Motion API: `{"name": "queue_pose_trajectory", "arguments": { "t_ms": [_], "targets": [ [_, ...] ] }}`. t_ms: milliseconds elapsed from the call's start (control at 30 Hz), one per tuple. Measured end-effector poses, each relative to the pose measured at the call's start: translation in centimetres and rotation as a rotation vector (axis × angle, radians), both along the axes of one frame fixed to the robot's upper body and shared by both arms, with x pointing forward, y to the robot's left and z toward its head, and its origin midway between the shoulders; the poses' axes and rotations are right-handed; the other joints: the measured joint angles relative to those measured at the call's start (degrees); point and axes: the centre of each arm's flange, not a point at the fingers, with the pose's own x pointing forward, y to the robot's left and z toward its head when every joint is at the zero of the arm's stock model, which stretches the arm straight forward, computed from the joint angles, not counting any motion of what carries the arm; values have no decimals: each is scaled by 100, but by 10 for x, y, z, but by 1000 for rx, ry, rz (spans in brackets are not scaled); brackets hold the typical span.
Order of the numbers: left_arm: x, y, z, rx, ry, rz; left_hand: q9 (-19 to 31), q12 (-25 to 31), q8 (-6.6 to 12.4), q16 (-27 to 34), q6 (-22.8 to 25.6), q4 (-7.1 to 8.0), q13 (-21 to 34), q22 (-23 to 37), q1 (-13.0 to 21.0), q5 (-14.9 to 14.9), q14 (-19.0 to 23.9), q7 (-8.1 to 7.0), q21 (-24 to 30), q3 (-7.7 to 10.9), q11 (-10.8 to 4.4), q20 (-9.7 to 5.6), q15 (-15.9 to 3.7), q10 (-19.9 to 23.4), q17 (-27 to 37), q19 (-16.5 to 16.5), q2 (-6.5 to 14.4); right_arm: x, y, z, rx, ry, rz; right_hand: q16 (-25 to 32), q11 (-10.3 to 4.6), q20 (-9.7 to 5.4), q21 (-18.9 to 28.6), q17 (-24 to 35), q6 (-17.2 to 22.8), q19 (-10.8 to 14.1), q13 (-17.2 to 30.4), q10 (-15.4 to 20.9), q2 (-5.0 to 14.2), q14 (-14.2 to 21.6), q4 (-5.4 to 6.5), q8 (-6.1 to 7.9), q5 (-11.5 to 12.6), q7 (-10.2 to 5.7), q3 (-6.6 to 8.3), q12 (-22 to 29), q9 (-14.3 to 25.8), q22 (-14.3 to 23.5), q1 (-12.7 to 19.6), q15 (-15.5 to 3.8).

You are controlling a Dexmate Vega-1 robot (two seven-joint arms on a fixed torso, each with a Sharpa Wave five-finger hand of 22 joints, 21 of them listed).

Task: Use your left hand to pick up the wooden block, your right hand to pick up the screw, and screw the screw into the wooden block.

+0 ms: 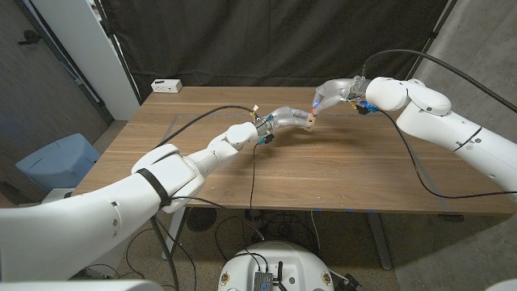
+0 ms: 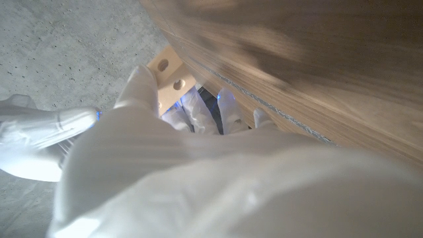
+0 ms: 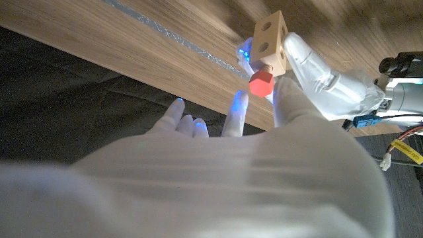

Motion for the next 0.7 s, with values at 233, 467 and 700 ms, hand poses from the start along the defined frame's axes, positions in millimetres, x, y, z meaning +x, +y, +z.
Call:
{"name": "queue_pose_trajectory", "arguments": {
  "t_ms": [233,467,700],
  "targets": [
    [2,0,0,2,9,8,-2,0,16,0,-1,-4,0,0,0,0,0,1,0,-4,0,0,0,0,0,0,0,5,-3,-2,12,-2,-5,0,0,-24,0,-28,78,24,0,0,-29,42,7,-8,0,-79,40,0,-64,0,138,-41],
    [3,-1,0,4,15,13,-4,0,16,0,-2,-4,0,0,0,0,0,2,0,-5,0,0,0,0,0,0,0,8,-3,-5,18,0,-5,0,-30,-57,0,-27,80,56,0,31,-43,72,27,-52,-40,-80,61,0,-110,0,213,-71],
    [3,-1,0,4,19,17,-1,0,16,0,-2,-5,0,0,0,0,0,2,0,-6,0,0,0,0,5,0,0,11,-3,-6,19,4,-3,0,-30,-56,0,-27,99,56,0,31,-67,73,12,-74,-45,-99,91,0,-139,14,236,-72]
  ]
}}
